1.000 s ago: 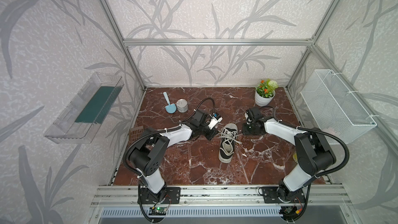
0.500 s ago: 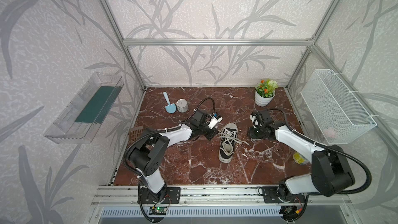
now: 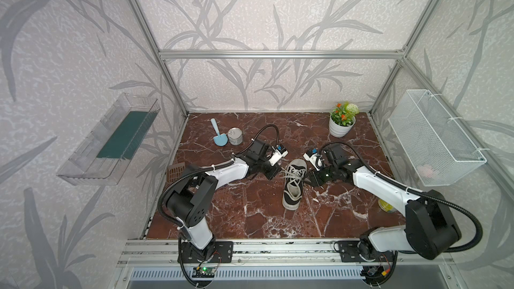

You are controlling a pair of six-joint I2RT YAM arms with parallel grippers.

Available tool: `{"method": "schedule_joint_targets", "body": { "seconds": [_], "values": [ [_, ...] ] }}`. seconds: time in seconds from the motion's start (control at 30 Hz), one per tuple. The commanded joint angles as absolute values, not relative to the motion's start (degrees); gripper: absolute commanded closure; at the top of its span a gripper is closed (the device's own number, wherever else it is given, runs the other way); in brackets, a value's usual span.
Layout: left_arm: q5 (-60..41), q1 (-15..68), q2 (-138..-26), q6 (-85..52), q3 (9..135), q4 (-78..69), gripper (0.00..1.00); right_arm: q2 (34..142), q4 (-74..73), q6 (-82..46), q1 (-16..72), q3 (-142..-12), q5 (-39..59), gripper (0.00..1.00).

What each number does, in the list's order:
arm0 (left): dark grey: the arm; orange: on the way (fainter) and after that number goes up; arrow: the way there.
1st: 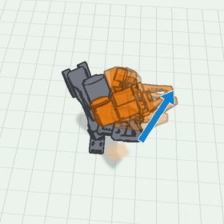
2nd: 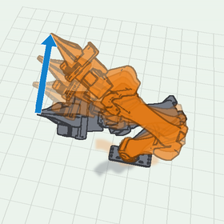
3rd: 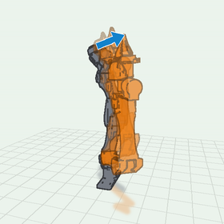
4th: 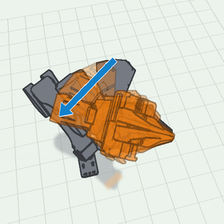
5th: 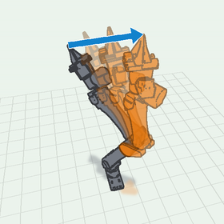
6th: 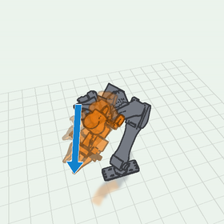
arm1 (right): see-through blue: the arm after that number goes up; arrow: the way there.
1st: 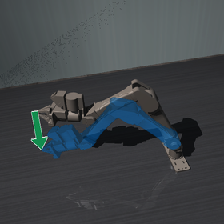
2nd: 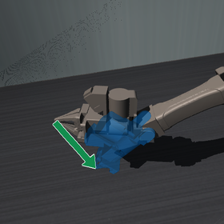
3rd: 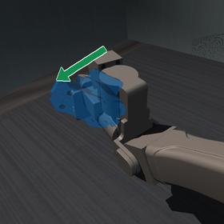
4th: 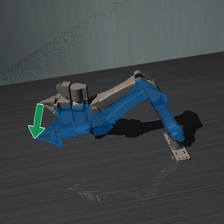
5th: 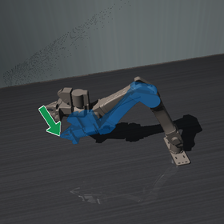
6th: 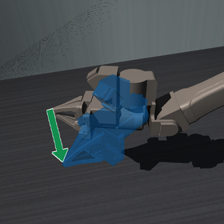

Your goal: Tie the shoes

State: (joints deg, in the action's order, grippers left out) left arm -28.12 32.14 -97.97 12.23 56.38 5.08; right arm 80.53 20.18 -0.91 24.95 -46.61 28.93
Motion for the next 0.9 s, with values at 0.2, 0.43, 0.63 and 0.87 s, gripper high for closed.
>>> {"method": "schedule_joint_targets", "body": {
  "seconds": [0.2,0.43,0.63,0.87],
  "values": [
    [-27.77,31.80,-97.46,13.81,58.01,7.02,1.00,87.76,20.66,2.24,25.31,-50.54,35.85,0.54],
    [-28.12,31.74,-97.36,13.00,57.83,6.02,1.00,88.27,21.24,2.98,25.31,-52.01,34.17,0.55],
    [-28.21,31.75,-97.38,12.83,57.88,6.08,1.00,89.20,20.52,3.13,25.24,-53.37,34.06,0.57],
    [-28.20,31.78,-97.32,12.66,57.83,5.98,1.00,93.60,22.03,2.55,25.25,-55.33,36.35,0.59]
  ]
}}
